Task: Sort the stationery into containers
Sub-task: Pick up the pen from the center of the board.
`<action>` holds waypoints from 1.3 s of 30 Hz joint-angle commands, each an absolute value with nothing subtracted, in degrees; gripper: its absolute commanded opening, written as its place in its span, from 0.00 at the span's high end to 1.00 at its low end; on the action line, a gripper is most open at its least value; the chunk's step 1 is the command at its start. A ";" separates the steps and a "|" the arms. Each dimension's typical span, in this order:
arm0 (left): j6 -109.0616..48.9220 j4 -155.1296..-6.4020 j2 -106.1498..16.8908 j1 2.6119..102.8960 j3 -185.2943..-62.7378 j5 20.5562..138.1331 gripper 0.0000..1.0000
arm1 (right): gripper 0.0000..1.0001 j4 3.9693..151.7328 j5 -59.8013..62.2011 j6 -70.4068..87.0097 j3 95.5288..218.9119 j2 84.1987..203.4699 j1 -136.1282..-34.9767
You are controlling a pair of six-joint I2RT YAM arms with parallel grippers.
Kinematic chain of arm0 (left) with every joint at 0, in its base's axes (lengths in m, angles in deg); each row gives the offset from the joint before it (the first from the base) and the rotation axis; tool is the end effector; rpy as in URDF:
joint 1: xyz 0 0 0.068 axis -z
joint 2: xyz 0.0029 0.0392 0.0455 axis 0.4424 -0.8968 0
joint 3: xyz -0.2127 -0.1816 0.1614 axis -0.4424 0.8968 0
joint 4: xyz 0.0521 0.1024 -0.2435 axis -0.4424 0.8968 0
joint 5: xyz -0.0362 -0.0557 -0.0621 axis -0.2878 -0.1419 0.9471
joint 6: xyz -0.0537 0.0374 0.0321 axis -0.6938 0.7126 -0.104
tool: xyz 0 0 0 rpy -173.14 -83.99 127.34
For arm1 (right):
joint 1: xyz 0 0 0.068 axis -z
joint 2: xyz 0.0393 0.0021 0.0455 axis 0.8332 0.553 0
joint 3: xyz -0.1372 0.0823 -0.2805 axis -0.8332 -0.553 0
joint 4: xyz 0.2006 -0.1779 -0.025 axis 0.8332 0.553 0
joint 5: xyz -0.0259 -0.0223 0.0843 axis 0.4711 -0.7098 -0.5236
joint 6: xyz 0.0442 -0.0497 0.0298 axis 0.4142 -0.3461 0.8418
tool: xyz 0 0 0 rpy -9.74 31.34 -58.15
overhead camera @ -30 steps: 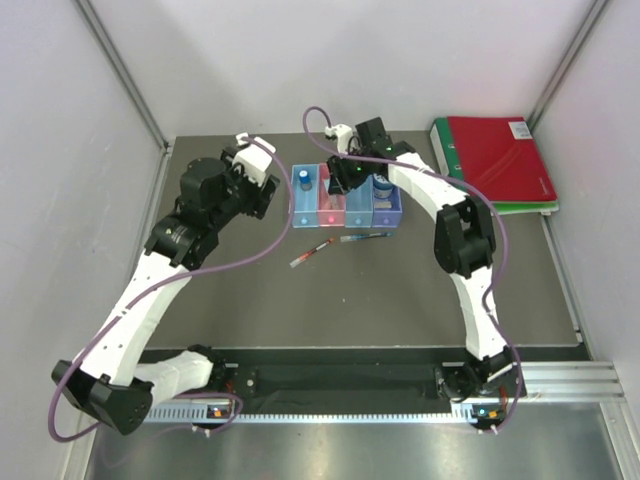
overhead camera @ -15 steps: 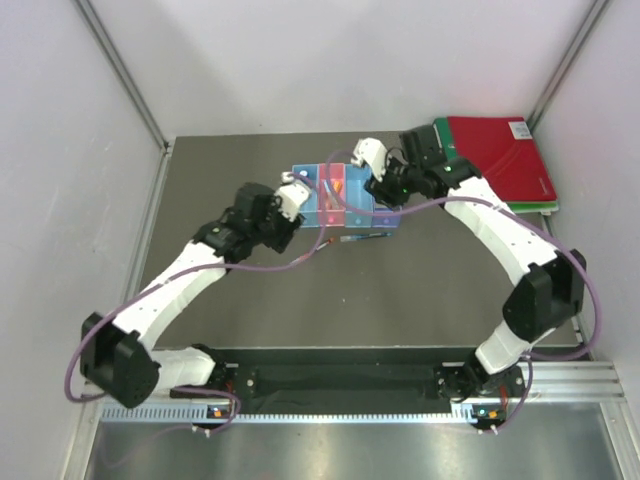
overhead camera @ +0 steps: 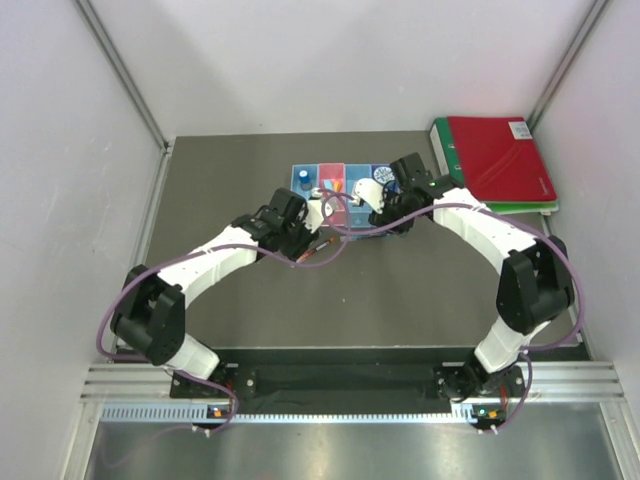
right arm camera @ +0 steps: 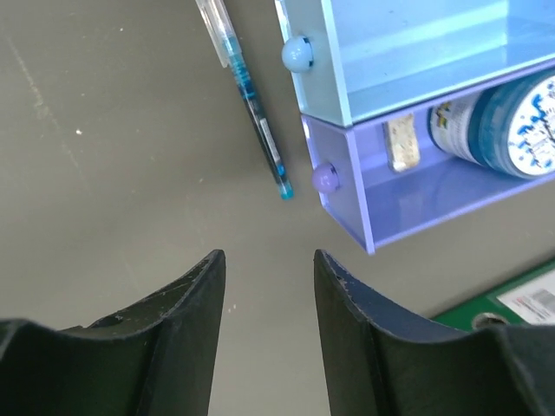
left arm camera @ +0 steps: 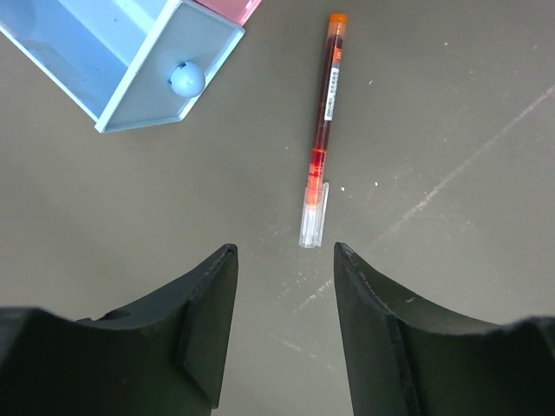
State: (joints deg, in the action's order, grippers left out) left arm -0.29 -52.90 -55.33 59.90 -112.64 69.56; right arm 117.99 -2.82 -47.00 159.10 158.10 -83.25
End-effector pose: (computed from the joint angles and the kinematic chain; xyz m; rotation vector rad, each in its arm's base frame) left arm 0.2819 -0.1857 0.2695 1.0666 2.2209 -0.0844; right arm 0.3323 0.1817 0.2934 -1.6245 1.9847 0.1215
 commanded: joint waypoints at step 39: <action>-1.70 -57.74 -20.90 60.18 -108.27 54.82 0.33 | 0.55 109.51 -3.11 -52.04 165.60 174.72 -91.49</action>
